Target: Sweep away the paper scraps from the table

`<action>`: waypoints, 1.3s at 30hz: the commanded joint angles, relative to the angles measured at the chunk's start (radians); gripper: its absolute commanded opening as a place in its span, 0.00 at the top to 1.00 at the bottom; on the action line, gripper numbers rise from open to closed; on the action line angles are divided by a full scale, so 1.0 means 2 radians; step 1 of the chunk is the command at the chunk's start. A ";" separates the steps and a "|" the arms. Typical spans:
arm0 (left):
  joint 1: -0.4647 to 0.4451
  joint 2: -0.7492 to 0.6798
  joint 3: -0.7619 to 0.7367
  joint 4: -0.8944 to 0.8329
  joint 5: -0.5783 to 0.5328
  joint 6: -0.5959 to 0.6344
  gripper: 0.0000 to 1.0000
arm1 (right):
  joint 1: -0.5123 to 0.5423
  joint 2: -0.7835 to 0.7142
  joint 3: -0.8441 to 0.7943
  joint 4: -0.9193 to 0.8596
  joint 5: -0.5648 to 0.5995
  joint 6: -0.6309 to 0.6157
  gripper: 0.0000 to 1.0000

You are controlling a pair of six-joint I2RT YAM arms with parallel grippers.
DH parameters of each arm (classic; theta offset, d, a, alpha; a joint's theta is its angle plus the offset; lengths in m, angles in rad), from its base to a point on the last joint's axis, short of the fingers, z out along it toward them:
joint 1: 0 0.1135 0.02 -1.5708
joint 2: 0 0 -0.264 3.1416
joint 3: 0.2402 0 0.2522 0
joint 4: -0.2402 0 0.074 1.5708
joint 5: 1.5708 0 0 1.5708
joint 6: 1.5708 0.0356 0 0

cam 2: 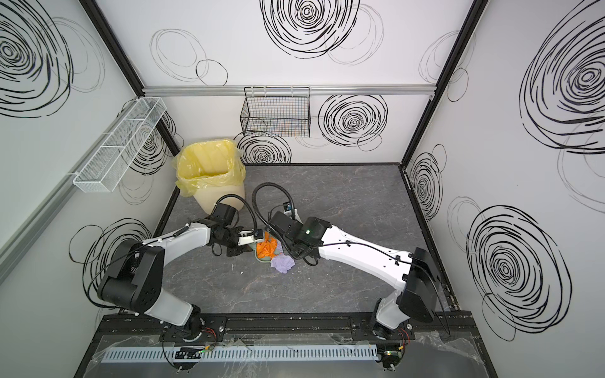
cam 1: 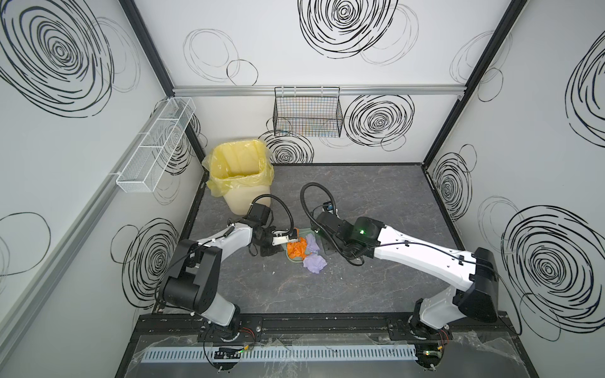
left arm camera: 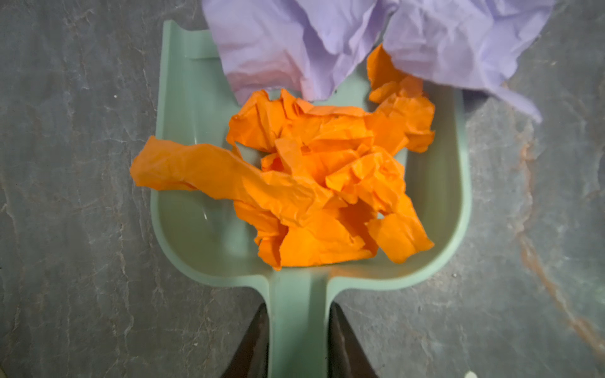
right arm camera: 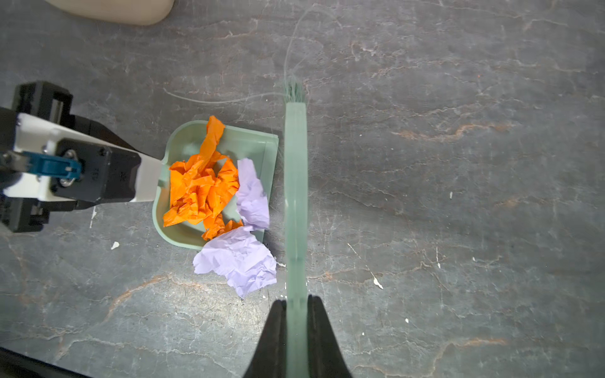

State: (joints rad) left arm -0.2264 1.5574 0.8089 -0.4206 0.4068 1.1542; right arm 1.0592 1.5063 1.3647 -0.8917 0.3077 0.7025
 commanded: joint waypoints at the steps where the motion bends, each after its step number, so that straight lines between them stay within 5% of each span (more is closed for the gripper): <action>1: 0.015 -0.002 -0.021 -0.039 -0.011 0.033 1.00 | 0.004 -0.037 -0.030 -0.033 0.009 0.044 1.00; 8: 0.021 -0.010 -0.032 -0.041 -0.017 0.049 1.00 | 0.030 -0.104 -0.138 0.015 -0.076 0.084 1.00; 15: 0.019 0.007 -0.032 -0.038 -0.040 0.059 1.00 | 0.089 -0.102 -0.167 0.062 -0.099 0.140 1.00; 28: 0.028 -0.002 -0.039 -0.045 -0.047 0.068 1.00 | 0.081 -0.074 -0.126 0.143 -0.048 0.145 1.00; 39: 0.028 -0.007 -0.039 -0.047 -0.043 0.065 1.00 | 0.065 -0.131 -0.114 0.131 0.016 0.123 1.00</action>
State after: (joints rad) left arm -0.1761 1.5314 0.7609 -0.4198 0.3752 1.2583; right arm 1.2026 1.2903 1.1221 -0.6292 0.2546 0.9562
